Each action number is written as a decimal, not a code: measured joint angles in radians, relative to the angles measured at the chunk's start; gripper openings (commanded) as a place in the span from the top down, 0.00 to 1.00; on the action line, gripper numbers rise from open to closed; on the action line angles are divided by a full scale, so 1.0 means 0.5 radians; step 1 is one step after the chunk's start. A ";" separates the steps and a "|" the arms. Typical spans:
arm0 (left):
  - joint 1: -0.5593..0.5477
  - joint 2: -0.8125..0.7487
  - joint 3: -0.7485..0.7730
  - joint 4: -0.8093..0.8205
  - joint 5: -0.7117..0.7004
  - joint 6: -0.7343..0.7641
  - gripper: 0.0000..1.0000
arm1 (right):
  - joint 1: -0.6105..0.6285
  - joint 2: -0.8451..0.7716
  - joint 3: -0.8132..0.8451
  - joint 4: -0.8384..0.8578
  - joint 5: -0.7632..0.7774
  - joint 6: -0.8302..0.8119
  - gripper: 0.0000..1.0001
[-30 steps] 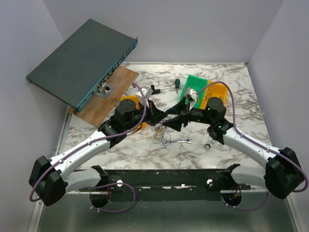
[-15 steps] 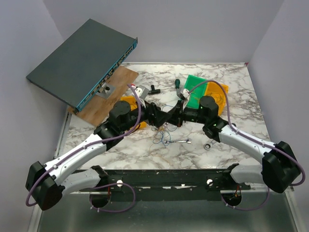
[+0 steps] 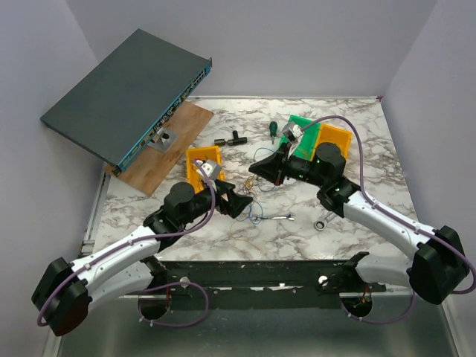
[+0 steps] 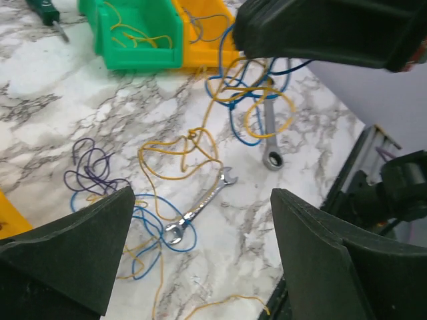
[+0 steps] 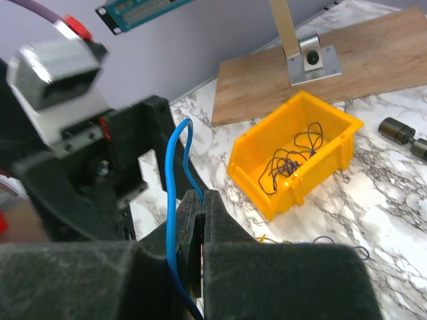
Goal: Untangle the cables
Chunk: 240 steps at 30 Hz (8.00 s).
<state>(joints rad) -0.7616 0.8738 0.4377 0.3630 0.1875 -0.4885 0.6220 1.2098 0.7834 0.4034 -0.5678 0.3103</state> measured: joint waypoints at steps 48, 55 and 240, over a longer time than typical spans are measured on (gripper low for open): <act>0.150 0.206 0.075 -0.388 -1.096 -0.174 1.00 | -0.414 -0.564 -0.105 -0.998 2.650 0.113 0.99; 0.150 0.204 0.023 -0.230 -0.865 -0.124 1.00 | -0.539 -0.075 0.080 -0.935 2.557 -0.038 0.99; -0.014 -0.089 0.247 -0.339 -0.224 -0.342 0.09 | -0.365 0.227 0.003 -0.192 0.024 -0.082 0.99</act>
<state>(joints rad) -0.7689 0.8295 0.5613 0.1936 0.0753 -0.6594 0.4393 1.3235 0.7849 0.3077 -0.5560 0.2691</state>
